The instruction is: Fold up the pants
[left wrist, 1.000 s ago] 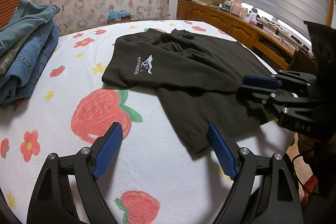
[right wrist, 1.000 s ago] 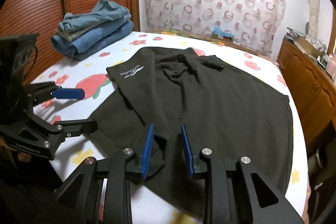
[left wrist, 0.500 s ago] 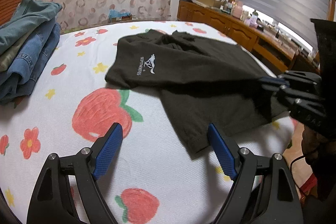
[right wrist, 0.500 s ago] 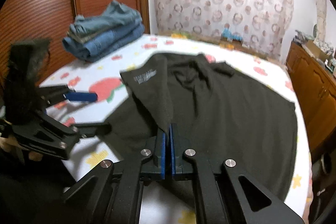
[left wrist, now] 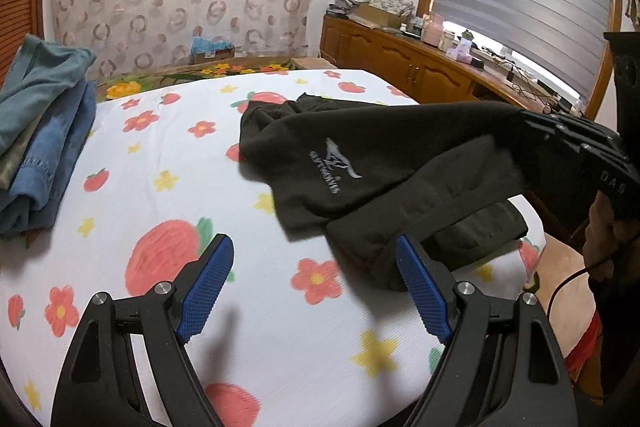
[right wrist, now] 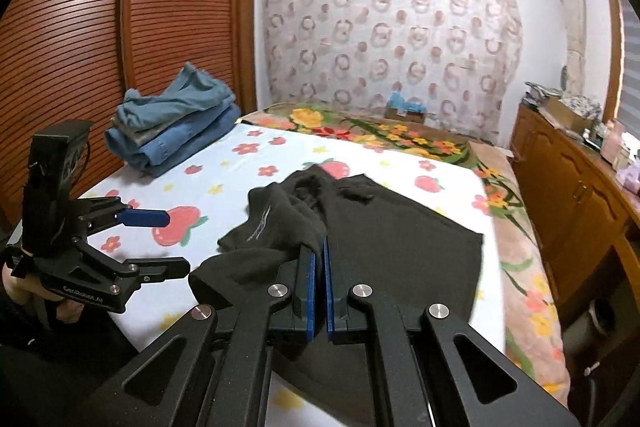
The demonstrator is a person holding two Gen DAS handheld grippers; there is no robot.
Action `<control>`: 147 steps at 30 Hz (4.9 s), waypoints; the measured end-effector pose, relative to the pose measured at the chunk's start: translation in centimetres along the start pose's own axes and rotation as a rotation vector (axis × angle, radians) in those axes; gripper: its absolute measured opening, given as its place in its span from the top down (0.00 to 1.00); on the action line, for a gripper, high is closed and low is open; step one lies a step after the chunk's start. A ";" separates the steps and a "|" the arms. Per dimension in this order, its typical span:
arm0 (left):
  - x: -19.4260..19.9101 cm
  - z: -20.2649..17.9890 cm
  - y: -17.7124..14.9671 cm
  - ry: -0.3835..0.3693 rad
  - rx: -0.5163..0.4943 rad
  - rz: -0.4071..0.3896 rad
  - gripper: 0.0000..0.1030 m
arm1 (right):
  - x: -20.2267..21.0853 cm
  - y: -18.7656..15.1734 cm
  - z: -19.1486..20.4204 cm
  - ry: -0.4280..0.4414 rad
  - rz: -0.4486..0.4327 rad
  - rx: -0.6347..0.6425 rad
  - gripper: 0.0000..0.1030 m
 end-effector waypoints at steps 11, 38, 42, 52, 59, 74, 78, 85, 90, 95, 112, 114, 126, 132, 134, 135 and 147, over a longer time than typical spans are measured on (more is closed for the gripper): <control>-1.4 -1.7 2.1 -0.019 -0.039 0.004 0.18 | 2.0 -2.0 -0.2 -0.065 0.008 -0.056 0.97; -4.9 -4.1 -1.0 -0.020 -0.075 0.109 0.18 | 0.5 -4.1 -1.4 -0.142 0.113 -0.189 0.84; -4.8 -4.1 -1.1 -0.021 -0.073 0.102 0.18 | 0.7 -4.2 -1.8 -0.150 0.128 -0.201 0.75; -3.8 -3.5 -0.7 -0.022 -0.048 0.068 0.18 | 2.2 -3.3 -1.2 -0.130 0.087 -0.199 0.74; -1.9 -1.5 0.2 0.010 -0.020 0.016 0.18 | 0.8 -1.8 1.0 -0.076 0.074 -0.146 0.69; -0.7 1.3 -0.3 0.061 0.033 -0.026 0.18 | -6.7 -0.1 3.4 0.046 0.211 -0.022 0.66; -0.7 1.8 -0.6 0.063 0.044 -0.024 0.18 | -8.5 -0.5 3.6 0.045 0.268 0.026 0.66; -0.6 2.3 -0.7 0.063 0.060 -0.027 0.18 | -9.6 -0.6 4.3 0.058 0.311 0.089 0.66; -0.5 2.4 -0.8 0.063 0.059 -0.027 0.18 | -10.1 -0.6 5.0 0.040 0.327 0.130 0.66; -0.5 2.5 -0.8 0.063 0.060 -0.026 0.18 | -10.3 -0.3 5.6 0.039 0.325 0.144 0.88; -1.0 1.4 -1.6 0.038 0.051 -0.013 0.18 | -6.5 5.0 1.5 -0.015 0.148 0.049 0.98; -1.0 1.3 -1.6 0.037 0.048 -0.012 0.18 | -6.4 5.7 0.5 -0.043 0.140 0.050 0.98; -0.8 1.4 -1.9 0.031 0.054 -0.012 0.18 | -8.3 7.0 -3.4 -0.191 0.132 0.043 0.98; -0.8 1.1 -1.9 0.031 0.051 -0.009 0.18 | -10.2 6.8 -3.9 -0.267 0.163 0.015 0.98; -0.8 1.1 -2.0 0.032 0.052 -0.007 0.18 | -10.4 7.0 -4.1 -0.283 0.169 0.001 0.98; -0.8 1.1 -2.0 0.032 0.053 -0.006 0.18 | -10.5 7.1 -4.1 -0.292 0.170 -0.007 0.98; -0.8 0.9 -2.1 0.031 0.048 -0.002 0.18 | -10.9 7.2 -4.1 -0.322 0.237 -0.105 0.81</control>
Point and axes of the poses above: each gripper's, at about its wrist camera, not at the fingertips, and x roughly against the way its jaws point, z to its left, y to its top, the point moved 6 cm from there along -x, roughly the way its jaws point, and after that the axes turned 11 degrees about -x, right-handed, at the moved point
